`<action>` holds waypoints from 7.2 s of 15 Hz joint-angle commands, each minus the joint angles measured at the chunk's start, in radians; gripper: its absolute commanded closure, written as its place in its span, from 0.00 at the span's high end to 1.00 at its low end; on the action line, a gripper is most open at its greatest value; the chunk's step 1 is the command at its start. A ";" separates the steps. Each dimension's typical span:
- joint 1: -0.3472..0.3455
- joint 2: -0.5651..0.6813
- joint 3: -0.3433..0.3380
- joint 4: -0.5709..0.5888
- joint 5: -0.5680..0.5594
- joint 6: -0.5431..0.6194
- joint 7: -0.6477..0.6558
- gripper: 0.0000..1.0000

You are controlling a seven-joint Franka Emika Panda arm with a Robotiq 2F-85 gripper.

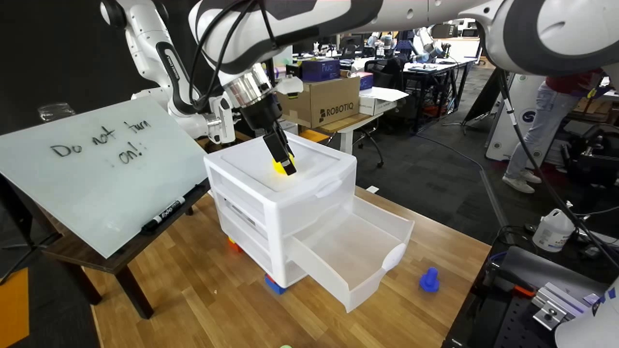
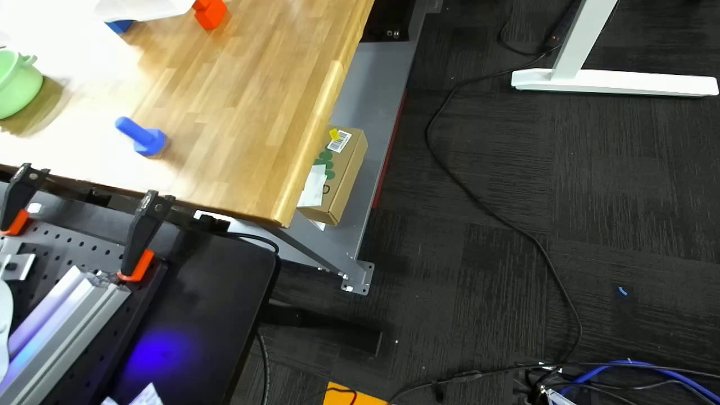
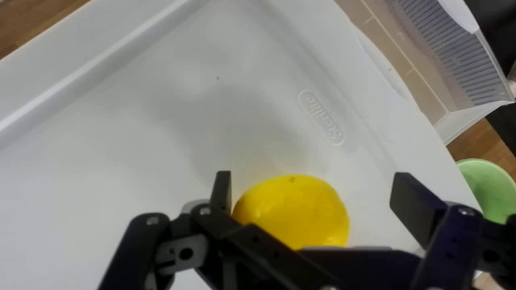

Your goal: Put the yellow object in the open drawer and then close it

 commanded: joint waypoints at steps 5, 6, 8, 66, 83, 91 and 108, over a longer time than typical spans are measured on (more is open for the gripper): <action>0.007 0.049 -0.004 0.109 -0.010 -0.064 -0.021 0.74; 0.007 0.049 -0.005 0.111 -0.010 -0.065 -0.020 0.68; 0.004 0.048 -0.005 0.112 -0.008 -0.066 -0.021 0.52; -0.028 -0.760 0.006 -1.116 0.111 0.665 0.282 0.38; -0.001 -0.863 0.055 -1.173 0.084 0.683 0.377 1.00; -0.008 -1.075 0.039 -1.411 0.148 0.908 0.561 1.00; -0.016 -1.284 0.035 -1.674 0.216 1.154 0.721 1.00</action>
